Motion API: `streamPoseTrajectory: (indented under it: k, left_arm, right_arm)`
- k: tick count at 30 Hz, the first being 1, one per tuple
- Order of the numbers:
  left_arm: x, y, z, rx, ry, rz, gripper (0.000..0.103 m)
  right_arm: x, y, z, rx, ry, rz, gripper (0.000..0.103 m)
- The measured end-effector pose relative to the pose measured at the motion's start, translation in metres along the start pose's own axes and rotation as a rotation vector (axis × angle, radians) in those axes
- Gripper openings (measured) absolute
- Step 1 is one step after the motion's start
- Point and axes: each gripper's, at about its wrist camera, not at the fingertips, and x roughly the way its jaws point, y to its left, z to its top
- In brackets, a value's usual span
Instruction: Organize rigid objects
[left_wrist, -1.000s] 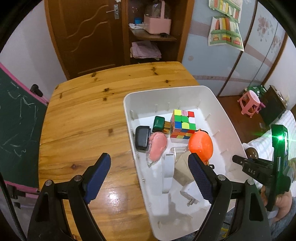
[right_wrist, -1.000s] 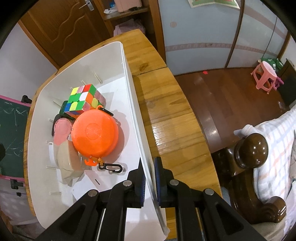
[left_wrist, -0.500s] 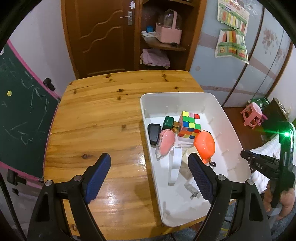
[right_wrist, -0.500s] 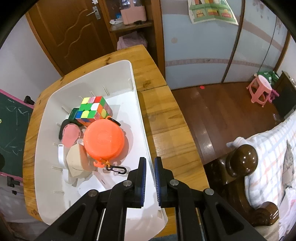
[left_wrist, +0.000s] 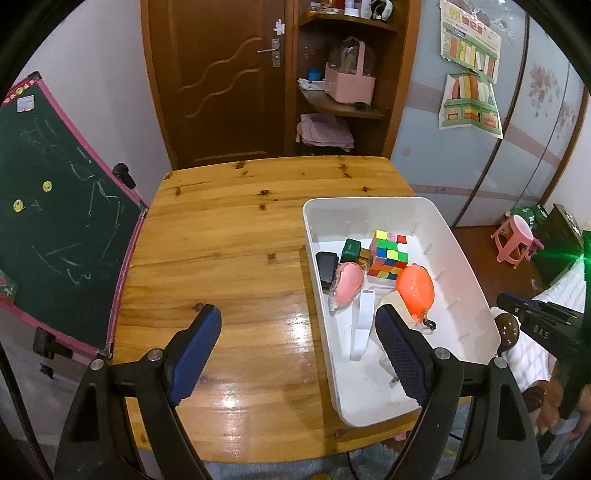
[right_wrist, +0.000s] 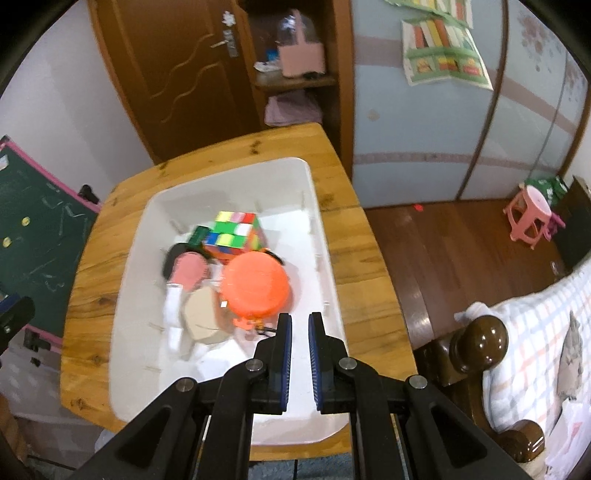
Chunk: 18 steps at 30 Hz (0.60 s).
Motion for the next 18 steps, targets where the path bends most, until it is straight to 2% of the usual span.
streamPoseTrajectory:
  k: [9, 12, 14, 18]
  left_arm:
    - [-0.019, 0.008, -0.008, -0.017, 0.007, 0.051, 0.088]
    - [-0.021, 0.012, -0.009, -0.034, 0.024, 0.064, 0.088]
    - [-0.022, 0.015, -0.011, -0.045, 0.032, 0.063, 0.088]
    - [-0.027, 0.018, -0.012, -0.063, 0.025, 0.07, 0.088]
  right_arm:
    - [-0.036, 0.041, -0.004, -0.081, -0.041, 0.094, 0.014]
    - [-0.046, 0.053, -0.006, -0.101, -0.056, 0.116, 0.023]
    - [-0.054, 0.061, -0.008, -0.114, -0.078, 0.123, 0.035]
    - [-0.066, 0.072, -0.011, -0.136, -0.111, 0.128, 0.038]
